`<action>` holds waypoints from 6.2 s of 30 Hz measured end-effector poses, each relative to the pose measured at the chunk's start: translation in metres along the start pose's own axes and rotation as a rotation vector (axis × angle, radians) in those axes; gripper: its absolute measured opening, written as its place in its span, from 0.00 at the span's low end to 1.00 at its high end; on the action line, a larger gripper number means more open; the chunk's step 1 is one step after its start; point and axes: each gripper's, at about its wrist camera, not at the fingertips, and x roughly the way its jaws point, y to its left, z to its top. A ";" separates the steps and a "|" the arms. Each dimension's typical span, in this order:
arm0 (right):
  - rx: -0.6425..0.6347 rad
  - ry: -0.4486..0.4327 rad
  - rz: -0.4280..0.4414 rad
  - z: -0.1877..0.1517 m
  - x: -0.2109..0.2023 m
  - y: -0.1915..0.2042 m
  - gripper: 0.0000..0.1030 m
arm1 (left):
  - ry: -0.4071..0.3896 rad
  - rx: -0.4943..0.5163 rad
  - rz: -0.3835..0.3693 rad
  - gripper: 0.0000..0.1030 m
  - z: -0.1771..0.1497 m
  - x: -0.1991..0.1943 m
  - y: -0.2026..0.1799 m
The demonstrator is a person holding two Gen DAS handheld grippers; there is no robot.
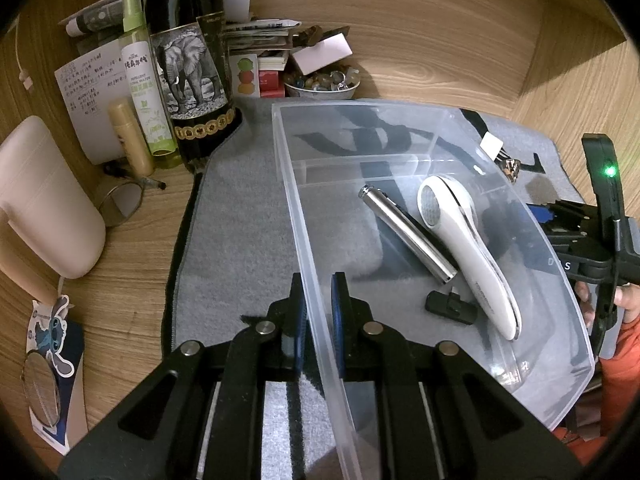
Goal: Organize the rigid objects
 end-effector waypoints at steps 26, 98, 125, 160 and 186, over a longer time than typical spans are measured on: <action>-0.080 -0.273 0.041 0.023 -0.098 0.033 0.50 | 0.003 -0.002 -0.001 0.11 0.001 0.001 0.000; -0.160 -0.249 0.043 0.051 -0.089 0.049 0.64 | 0.002 0.000 -0.004 0.11 0.001 0.001 0.000; 0.034 0.039 0.000 0.012 0.009 -0.017 0.65 | 0.001 0.001 -0.005 0.11 0.001 0.001 -0.001; 0.023 -0.082 0.010 -0.008 -0.032 -0.016 0.25 | 0.001 0.004 -0.005 0.11 0.001 0.001 -0.002; -0.116 -0.376 0.045 0.030 -0.125 0.029 0.25 | 0.000 0.005 -0.005 0.11 0.001 0.001 -0.002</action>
